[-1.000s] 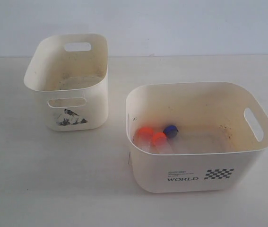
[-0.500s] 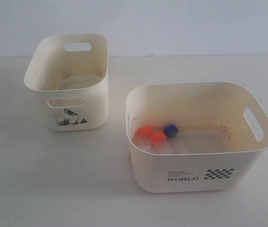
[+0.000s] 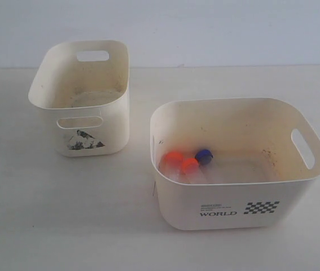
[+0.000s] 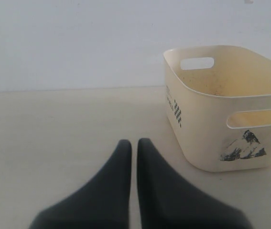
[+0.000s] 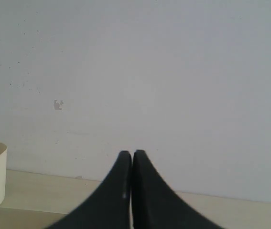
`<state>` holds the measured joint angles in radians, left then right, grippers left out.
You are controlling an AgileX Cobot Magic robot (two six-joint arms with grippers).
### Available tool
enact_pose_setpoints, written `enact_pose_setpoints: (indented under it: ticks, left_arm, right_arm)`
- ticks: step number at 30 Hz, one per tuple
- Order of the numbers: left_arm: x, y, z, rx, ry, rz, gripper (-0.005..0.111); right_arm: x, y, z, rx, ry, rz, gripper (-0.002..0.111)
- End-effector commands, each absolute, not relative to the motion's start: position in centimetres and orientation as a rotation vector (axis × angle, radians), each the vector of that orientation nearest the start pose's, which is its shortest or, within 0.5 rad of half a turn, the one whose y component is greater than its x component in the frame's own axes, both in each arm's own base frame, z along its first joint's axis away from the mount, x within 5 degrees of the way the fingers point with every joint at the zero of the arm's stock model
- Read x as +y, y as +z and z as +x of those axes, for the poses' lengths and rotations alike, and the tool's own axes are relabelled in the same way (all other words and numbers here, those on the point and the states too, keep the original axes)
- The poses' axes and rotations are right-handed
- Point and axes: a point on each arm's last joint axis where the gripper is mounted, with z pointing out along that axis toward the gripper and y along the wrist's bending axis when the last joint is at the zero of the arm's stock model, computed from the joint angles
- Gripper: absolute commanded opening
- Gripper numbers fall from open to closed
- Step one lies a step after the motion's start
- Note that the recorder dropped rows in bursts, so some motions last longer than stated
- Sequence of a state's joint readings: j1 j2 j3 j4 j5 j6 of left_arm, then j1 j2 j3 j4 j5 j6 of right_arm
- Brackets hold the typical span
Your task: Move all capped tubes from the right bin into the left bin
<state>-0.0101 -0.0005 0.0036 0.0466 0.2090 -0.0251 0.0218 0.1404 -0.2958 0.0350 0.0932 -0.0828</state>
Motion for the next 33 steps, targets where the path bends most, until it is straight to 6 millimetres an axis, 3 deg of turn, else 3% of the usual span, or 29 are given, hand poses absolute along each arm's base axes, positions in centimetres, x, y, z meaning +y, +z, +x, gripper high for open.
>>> enact_pose_setpoints:
  ticks: [1, 8, 12, 18, 24, 33]
  left_arm:
    - [0.0, 19.4, 5.6, 1.692, 0.011, 0.012, 0.004]
    - [0.0, 19.4, 5.6, 1.692, 0.011, 0.012, 0.004]
    - [0.0, 19.4, 5.6, 1.692, 0.011, 0.012, 0.004]
    - [0.0, 19.4, 5.6, 1.692, 0.011, 0.012, 0.004]
    - [0.0, 19.4, 5.6, 1.692, 0.011, 0.012, 0.004]
    - [0.0, 19.4, 5.6, 1.692, 0.011, 0.012, 0.004]
  right_arm:
    - [0.1, 29.8, 5.4, 1.411, -0.012, -0.044, 0.000]
    - [0.2, 29.6, 5.9, 1.445, 0.008, -0.030, 0.000]
    - [0.2, 29.6, 7.0, 1.559, 0.014, -0.033, 0.000]
    - [0.4, 30.7, 10.4, 1.732, 0.065, -0.003, 0.000]
    - [0.9, 30.4, 14.1, 1.902, 0.110, -0.007, 0.000]
    - [3.7, 32.0, 16.5, 1.817, 0.198, -0.195, 0.000]
